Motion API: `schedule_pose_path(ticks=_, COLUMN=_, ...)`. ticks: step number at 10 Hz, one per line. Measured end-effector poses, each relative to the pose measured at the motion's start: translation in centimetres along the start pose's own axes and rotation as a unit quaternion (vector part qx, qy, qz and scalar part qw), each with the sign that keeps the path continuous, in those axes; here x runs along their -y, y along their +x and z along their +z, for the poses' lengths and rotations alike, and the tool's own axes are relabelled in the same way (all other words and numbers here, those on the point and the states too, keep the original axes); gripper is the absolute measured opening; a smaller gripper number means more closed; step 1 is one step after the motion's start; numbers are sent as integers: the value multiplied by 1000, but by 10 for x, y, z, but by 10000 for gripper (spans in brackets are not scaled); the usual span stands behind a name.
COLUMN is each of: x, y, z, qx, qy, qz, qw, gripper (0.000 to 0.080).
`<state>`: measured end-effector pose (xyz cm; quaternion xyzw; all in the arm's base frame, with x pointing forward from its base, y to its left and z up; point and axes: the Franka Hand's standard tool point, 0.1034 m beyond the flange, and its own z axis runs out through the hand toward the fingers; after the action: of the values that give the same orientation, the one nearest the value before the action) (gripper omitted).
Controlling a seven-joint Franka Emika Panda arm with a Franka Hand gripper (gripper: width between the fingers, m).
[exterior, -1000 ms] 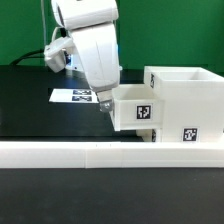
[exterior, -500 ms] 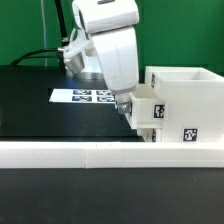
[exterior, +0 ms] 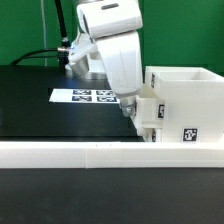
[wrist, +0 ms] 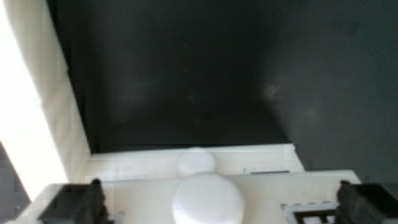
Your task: Assemble drawer
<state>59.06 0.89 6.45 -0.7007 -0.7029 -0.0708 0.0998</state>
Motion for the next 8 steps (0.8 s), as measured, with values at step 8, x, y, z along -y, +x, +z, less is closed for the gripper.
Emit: schedule_pose_path(ticks=8, x=0, y=13, z=4, qx=1, qy=5, qz=-16, qw=1000, gripper=648)
